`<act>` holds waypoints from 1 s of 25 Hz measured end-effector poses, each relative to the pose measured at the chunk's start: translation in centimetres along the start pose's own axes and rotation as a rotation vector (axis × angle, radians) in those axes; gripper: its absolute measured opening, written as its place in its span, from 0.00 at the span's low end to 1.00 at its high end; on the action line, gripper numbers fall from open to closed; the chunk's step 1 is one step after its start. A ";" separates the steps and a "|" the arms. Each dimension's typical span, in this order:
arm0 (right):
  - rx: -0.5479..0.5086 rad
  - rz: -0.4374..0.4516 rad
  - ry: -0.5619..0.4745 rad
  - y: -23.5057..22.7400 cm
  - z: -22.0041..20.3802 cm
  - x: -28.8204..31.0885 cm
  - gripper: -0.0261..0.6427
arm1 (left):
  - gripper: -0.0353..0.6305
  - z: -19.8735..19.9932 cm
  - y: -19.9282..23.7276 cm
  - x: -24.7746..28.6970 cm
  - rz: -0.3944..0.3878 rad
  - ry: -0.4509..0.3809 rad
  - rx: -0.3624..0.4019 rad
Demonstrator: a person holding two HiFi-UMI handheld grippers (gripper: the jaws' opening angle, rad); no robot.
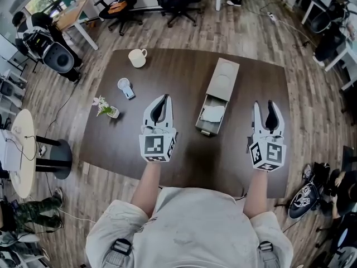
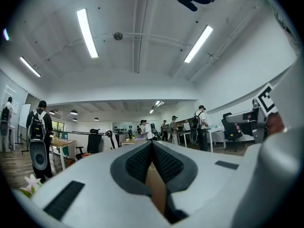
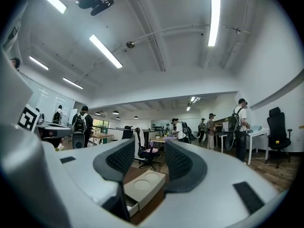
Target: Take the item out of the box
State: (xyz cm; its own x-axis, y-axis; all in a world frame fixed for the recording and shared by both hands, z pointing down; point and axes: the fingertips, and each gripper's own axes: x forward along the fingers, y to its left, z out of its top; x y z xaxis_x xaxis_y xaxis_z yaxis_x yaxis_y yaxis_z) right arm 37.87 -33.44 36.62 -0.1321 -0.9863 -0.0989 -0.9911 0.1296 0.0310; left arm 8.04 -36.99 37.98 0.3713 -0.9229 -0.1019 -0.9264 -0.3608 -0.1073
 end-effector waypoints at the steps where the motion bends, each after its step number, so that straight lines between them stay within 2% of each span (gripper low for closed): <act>1: 0.000 -0.002 0.004 -0.1 -0.1 0.0 0.34 | 0.06 -0.1 -0.1 0.0 -0.002 0.002 -0.001; 7: -0.009 0.009 0.021 0.4 -0.6 0.5 0.34 | 0.06 -0.8 -0.2 -0.1 -0.002 0.011 -0.004; 13: -0.014 0.056 0.068 2.1 -2.4 1.6 0.34 | 0.06 -2.6 0.2 -0.7 0.012 0.040 -0.013; 25: -0.084 0.287 0.330 8.2 -11.1 5.6 0.34 | 0.06 -8.1 0.5 -1.5 0.019 0.145 -0.062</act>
State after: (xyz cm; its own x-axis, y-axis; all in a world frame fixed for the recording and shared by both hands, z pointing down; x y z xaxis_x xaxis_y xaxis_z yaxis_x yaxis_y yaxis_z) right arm 29.16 -39.02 47.38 -0.3752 -0.8931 0.2482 -0.9085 0.4074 0.0926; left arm 6.52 -36.87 46.11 0.3453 -0.9376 0.0415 -0.9368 -0.3470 -0.0451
